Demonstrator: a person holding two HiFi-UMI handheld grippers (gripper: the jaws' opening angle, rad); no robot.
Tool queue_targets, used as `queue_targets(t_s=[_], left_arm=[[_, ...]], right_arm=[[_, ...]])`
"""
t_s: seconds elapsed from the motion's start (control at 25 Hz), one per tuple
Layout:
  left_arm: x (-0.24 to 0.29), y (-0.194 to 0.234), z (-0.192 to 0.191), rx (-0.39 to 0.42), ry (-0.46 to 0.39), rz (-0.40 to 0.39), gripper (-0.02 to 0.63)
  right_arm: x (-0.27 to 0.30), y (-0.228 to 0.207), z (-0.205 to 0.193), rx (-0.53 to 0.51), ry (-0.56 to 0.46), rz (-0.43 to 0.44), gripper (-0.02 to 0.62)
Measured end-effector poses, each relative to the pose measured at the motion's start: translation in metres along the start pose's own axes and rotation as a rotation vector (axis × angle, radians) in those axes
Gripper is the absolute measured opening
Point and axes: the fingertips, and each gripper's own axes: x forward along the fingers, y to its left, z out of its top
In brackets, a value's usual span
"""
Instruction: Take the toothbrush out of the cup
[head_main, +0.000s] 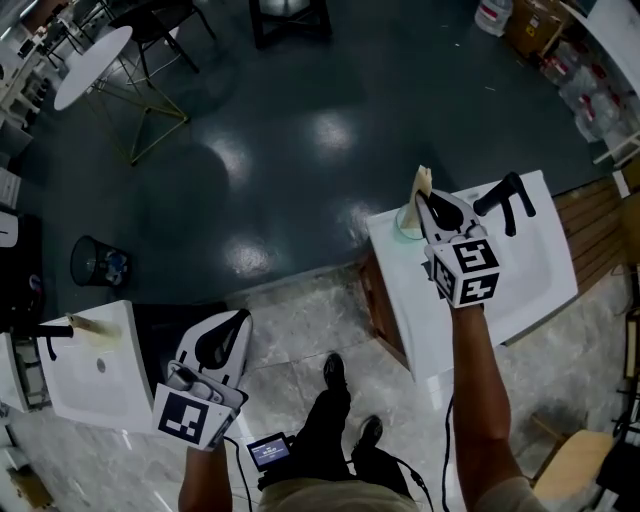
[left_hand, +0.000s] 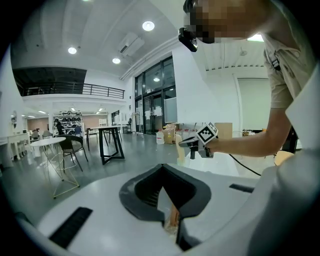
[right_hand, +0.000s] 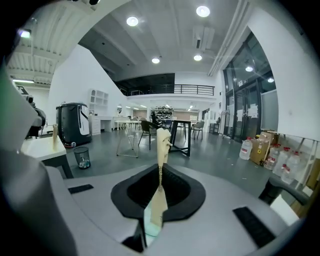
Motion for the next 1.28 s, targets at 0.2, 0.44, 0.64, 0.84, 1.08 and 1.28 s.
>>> queue_targets(t_s=[0.2, 0.44, 0.64, 0.84, 1.08, 1.28], left_arm=[[-0.018, -0.005, 0.015, 0.011, -0.027, 0.009, 0.006], [-0.050, -0.016, 0.042, 0.035, -0.091, 0.033, 0.006], [-0.092, -0.036, 0.066, 0.055, -0.128, 0.062, 0.006], [-0.145, -0.068, 0.097, 0.072, -0.179, 0.099, 0.006], [-0.213, -0.115, 0.123, 0.098, -0.221, 0.136, 0.006], [-0.259, -0.152, 0.135, 0.126, -0.251, 0.163, 0.006]], right_arm=[[-0.030, 0.009, 0.033, -0.031, -0.085, -0.012, 0.018], [-0.090, 0.037, 0.094, -0.129, -0.210, -0.003, 0.015], [-0.163, 0.069, 0.143, -0.156, -0.275, 0.020, 0.015], [-0.258, 0.109, 0.183, -0.146, -0.328, 0.069, 0.014], [-0.378, 0.160, 0.202, -0.137, -0.359, 0.127, 0.014], [-0.447, 0.181, 0.200, -0.149, -0.372, 0.145, 0.014]])
